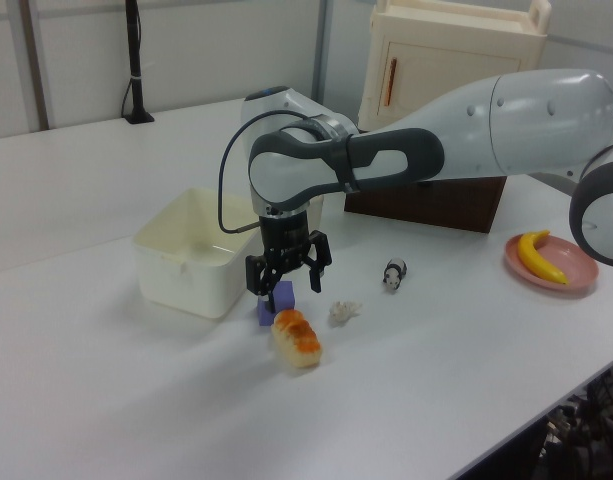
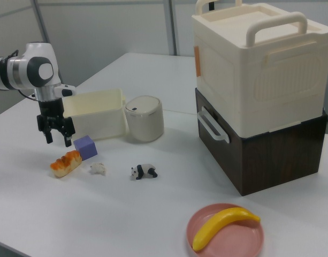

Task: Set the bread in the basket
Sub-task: 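Lift the bread and carry it over the white basket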

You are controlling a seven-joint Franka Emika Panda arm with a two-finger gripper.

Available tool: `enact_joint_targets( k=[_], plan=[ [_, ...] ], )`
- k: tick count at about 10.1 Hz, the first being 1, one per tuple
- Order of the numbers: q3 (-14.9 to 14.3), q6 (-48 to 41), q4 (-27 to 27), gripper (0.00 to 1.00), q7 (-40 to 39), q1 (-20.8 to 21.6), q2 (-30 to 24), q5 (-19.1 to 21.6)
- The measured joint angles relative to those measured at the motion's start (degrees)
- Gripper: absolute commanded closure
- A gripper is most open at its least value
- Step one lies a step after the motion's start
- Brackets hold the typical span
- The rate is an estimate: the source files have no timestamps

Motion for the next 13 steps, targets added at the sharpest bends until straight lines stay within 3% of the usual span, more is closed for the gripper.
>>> enact_joint_targets(
  k=[3, 4, 5, 6, 9, 12, 13],
  plan=[
    [0.02, 1.32, -1.47, 0.00, -0.11, 0.09, 3.69, 0.00],
    [0.08, 2.74, -1.52, 0.13, -0.11, 0.25, 5.70, 0.00],
    [0.12, 3.71, -1.72, 0.64, -0.11, 0.46, 7.10, 0.00],
    [0.12, 4.27, -1.95, 1.00, -0.11, 0.56, 7.93, -0.01],
    [0.11, 4.41, -1.70, 1.00, -1.71, 0.22, 6.43, -0.01],
    [0.11, 1.47, -1.21, 1.00, -1.82, 0.24, -2.10, 0.14],
    [-0.04, 1.49, 0.39, 1.00, -1.76, -0.54, -4.03, 2.42]
  ],
)
